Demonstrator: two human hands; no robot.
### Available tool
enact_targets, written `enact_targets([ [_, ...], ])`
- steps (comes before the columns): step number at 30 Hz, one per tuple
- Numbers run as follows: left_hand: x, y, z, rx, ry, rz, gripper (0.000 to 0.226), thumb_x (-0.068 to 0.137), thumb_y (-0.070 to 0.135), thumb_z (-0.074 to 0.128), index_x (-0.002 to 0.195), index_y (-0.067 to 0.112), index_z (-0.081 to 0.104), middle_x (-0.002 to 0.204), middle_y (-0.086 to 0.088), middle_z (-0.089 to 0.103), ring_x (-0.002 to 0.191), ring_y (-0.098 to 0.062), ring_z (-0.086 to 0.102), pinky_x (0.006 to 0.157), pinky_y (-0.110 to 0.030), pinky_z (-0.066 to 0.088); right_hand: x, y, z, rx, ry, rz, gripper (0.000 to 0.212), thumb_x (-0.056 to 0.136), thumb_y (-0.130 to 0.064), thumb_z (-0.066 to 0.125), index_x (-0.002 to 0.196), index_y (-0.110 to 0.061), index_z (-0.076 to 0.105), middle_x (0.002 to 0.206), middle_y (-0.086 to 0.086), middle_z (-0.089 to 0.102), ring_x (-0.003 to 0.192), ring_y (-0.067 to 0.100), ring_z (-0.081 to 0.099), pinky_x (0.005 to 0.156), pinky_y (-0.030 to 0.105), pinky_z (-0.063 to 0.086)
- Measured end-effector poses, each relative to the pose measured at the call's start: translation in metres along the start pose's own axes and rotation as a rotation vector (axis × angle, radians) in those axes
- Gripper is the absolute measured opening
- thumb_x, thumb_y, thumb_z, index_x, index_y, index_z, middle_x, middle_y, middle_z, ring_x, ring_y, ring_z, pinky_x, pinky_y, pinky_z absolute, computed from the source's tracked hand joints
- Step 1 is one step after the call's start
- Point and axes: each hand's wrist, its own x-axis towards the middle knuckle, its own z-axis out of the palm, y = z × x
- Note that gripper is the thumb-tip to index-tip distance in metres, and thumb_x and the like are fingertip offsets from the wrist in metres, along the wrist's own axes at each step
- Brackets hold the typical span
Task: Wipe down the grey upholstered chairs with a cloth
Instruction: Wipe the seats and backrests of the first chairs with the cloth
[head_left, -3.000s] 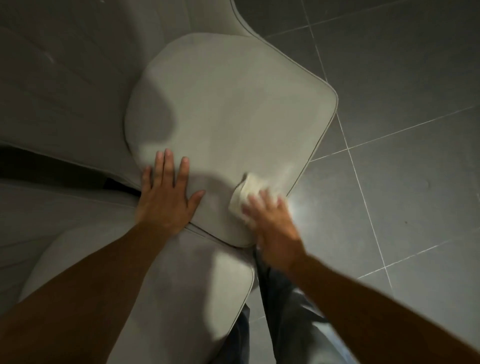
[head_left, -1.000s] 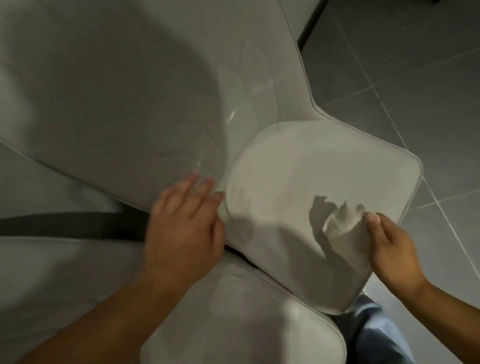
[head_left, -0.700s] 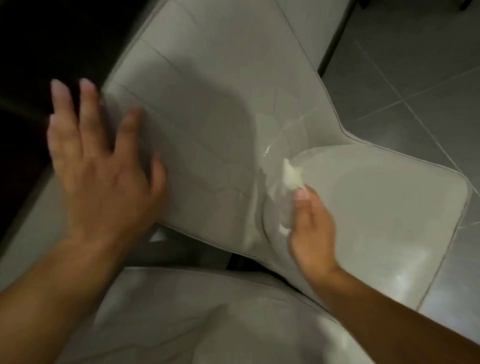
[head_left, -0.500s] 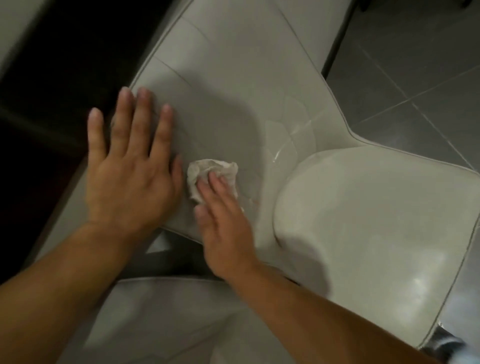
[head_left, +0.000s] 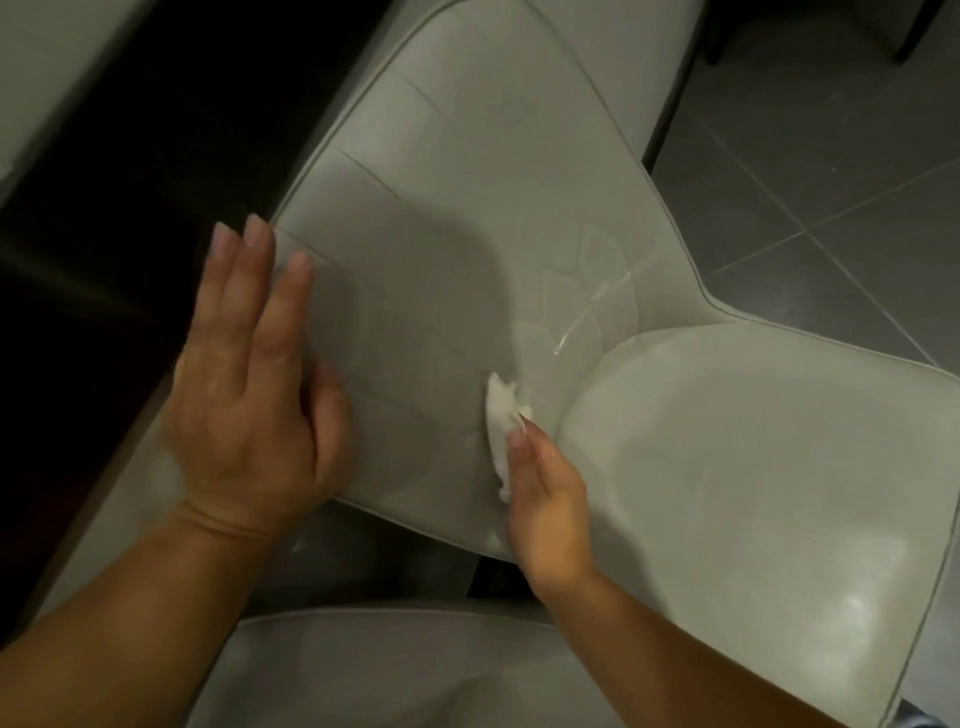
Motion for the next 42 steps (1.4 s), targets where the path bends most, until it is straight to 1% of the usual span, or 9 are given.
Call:
enact_targets([
  [7,0.0,-0.001,0.001,-0.317,0.016,-0.108,0.074,0.102,0.05,0.039,0.162,0.02,0.007,0.158,-0.03,0.011,0.146,-0.057,0.019,0.123,-0.055,0.022,0.014,-0.088,0.061,-0.291,-0.221,-0.869,0.042,0.098,-0.026,0.04,0.135,-0.014,0.055,0.149,0.006,0.044,0.147,0.025,0.023,0.116,0.052,0.022],
  [11,0.001,-0.003,0.003,-0.358,0.031,-0.115,0.078,0.101,0.058,0.037,0.162,0.024,0.002,0.158,-0.032,0.009,0.152,-0.047,0.015,0.123,-0.05,0.021,0.035,-0.089,0.058,-0.537,-0.3,-1.13,0.053,0.101,-0.041,0.022,0.137,-0.019,0.054,0.15,0.005,0.043,0.148,0.031,0.019,0.115,0.06,0.014],
  [14,0.001,-0.003,0.002,-0.348,0.033,-0.086,0.079,0.101,0.056,0.037,0.162,0.021,0.002,0.156,-0.035,0.01,0.151,-0.049,0.016,0.122,-0.051,0.021,0.058,-0.09,0.053,-0.74,-0.312,-1.225,0.048,0.098,-0.042,0.033,0.14,-0.025,0.051,0.152,0.003,0.04,0.147,0.032,0.02,0.113,0.063,0.014],
  [17,0.003,0.0,-0.001,-0.289,0.035,-0.078,0.076,0.102,0.05,0.036,0.161,0.009,0.009,0.156,-0.037,0.016,0.153,-0.042,0.018,0.123,-0.046,0.024,0.08,-0.108,0.062,-0.751,-0.114,-1.039,0.049,0.099,-0.046,0.035,0.146,-0.032,0.04,0.158,-0.003,0.029,0.15,0.025,0.012,0.11,0.069,0.008],
  [21,0.002,0.002,0.001,-0.032,-0.033,-0.041,0.056,0.103,0.032,0.037,0.138,-0.01,0.052,0.146,-0.029,0.047,0.145,-0.039,0.037,0.119,-0.047,0.034,0.108,-0.138,0.072,-0.634,0.052,-0.77,0.05,0.1,-0.055,0.022,0.149,-0.044,0.022,0.161,-0.015,0.01,0.15,0.014,-0.002,0.11,0.07,0.001],
  [24,0.0,0.002,0.004,0.138,-0.095,-0.017,0.041,0.094,0.02,0.048,0.12,0.002,0.073,0.136,-0.018,0.061,0.136,-0.042,0.048,0.11,-0.053,0.042,0.11,-0.137,0.072,-0.672,0.075,-0.798,0.051,0.101,-0.051,0.022,0.151,-0.039,0.022,0.162,-0.011,0.01,0.15,0.016,-0.002,0.114,0.065,0.0],
  [33,0.001,0.001,0.007,0.263,-0.126,-0.046,0.046,0.088,0.019,0.047,0.127,0.01,0.071,0.15,-0.021,0.049,0.142,-0.041,0.042,0.102,-0.054,0.045,0.151,-0.137,0.048,-0.782,0.035,-1.073,0.049,0.102,-0.043,0.03,0.149,-0.031,0.033,0.16,0.001,0.025,0.15,0.025,0.01,0.118,0.055,0.012],
  [38,0.0,0.001,0.009,0.277,-0.094,-0.026,0.049,0.086,0.018,0.052,0.131,0.011,0.068,0.15,-0.02,0.049,0.142,-0.041,0.042,0.101,-0.053,0.044,0.168,-0.094,0.015,-0.446,0.267,-0.348,0.052,0.106,-0.032,0.025,0.155,-0.022,0.012,0.164,-0.006,0.003,0.15,0.013,0.006,0.121,0.031,0.012],
  [42,-0.004,-0.005,0.015,0.234,-0.074,-0.025,0.051,0.089,0.02,0.045,0.137,0.014,0.062,0.153,-0.019,0.047,0.146,-0.04,0.038,0.104,-0.056,0.042,0.145,-0.058,0.0,-0.346,0.337,-0.022,0.047,0.107,-0.026,0.026,0.152,-0.014,0.028,0.16,-0.002,0.024,0.146,0.015,0.024,0.107,0.009,0.009],
])
